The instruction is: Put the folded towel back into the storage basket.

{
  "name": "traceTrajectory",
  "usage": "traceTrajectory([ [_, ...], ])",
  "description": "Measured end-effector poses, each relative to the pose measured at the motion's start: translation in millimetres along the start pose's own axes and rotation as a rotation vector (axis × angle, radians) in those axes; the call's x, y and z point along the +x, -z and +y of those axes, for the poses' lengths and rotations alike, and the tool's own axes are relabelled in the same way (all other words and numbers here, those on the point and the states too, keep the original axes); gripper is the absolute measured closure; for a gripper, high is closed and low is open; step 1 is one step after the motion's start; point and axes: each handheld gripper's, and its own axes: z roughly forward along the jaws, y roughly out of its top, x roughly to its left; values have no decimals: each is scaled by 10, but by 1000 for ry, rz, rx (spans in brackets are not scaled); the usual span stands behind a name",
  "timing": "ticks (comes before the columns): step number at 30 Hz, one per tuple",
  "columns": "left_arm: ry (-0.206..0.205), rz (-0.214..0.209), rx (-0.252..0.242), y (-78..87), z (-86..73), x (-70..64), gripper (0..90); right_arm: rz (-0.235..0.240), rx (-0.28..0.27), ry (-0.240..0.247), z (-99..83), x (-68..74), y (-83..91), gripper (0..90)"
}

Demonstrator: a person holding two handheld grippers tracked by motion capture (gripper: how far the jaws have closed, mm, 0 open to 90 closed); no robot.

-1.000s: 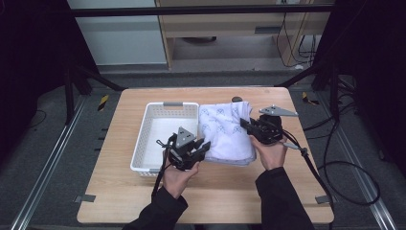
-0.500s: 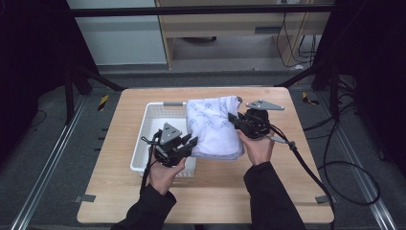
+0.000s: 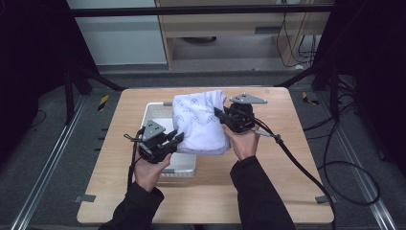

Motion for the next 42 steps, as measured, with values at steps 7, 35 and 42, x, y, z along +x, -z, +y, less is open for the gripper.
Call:
traceTrajectory([
  [7, 3, 20, -1, 68, -13, 138, 728, 14, -4, 3, 45, 106, -136, 756],
  [35, 52, 71, 8, 304, -175, 646, 728, 58, 11, 23, 108, 545, -623, 755],
  [42, 53, 83, 33, 272, -227, 724, 728, 50, 30, 37, 66, 590, -738, 755],
])
